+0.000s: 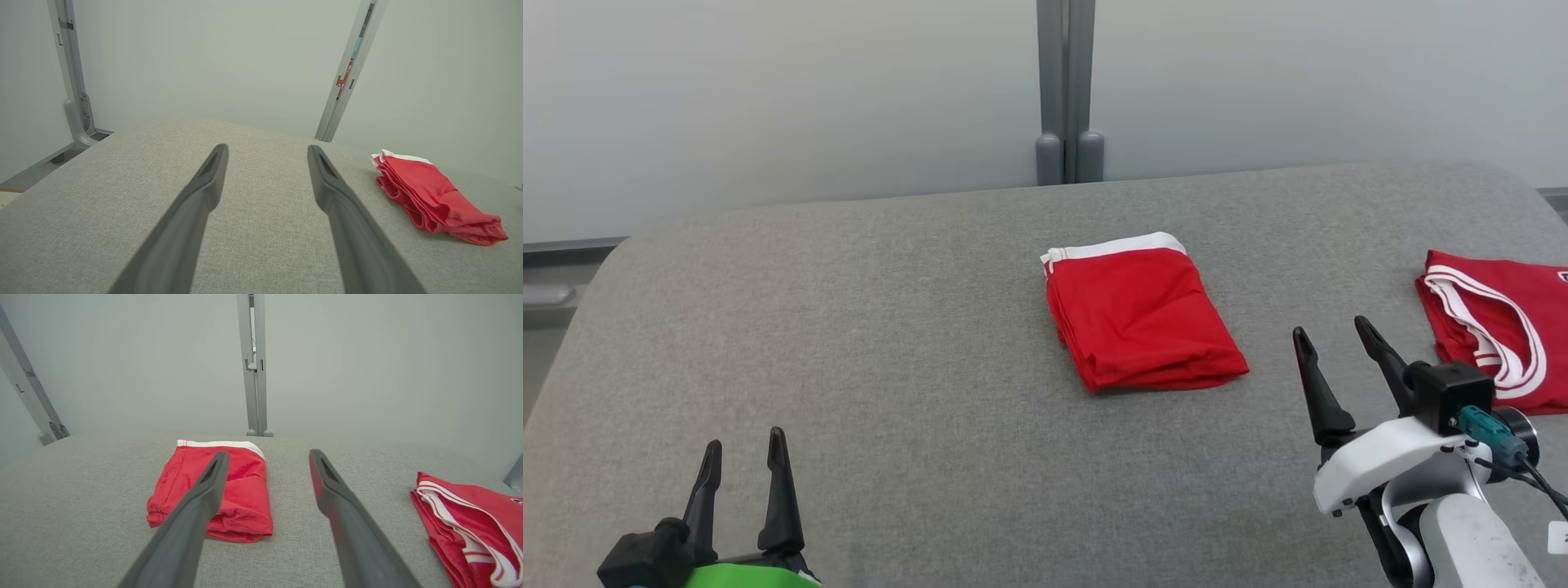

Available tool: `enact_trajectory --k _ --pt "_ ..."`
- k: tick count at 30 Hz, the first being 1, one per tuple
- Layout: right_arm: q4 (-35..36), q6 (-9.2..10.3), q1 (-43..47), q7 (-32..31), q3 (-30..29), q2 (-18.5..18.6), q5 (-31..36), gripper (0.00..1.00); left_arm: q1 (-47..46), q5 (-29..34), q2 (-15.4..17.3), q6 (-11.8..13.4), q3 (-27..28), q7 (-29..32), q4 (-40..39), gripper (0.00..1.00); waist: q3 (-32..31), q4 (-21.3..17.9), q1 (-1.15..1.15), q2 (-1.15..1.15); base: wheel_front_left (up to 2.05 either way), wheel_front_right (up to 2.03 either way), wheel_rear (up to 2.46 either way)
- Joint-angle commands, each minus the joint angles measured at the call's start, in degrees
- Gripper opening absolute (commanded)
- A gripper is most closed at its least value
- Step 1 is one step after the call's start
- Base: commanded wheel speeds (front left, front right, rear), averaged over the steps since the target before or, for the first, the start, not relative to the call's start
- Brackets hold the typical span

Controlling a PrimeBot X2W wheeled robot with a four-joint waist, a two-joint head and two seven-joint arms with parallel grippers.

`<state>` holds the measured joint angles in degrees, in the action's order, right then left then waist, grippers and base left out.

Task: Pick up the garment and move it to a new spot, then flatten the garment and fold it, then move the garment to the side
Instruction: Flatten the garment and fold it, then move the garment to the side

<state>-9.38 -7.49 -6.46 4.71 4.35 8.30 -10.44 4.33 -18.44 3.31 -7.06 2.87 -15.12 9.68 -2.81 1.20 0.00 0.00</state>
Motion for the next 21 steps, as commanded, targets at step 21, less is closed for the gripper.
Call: enact_trajectory --k 21 --pt "-6.79 0.02 0.02 4.67 0.10 -0.10 0.36 1.00 0.19 2.84 -0.28 -0.19 -0.48 0.03 4.22 1.00 -1.71 -3.14 0.00 0.00 0.00 0.00 0.00"
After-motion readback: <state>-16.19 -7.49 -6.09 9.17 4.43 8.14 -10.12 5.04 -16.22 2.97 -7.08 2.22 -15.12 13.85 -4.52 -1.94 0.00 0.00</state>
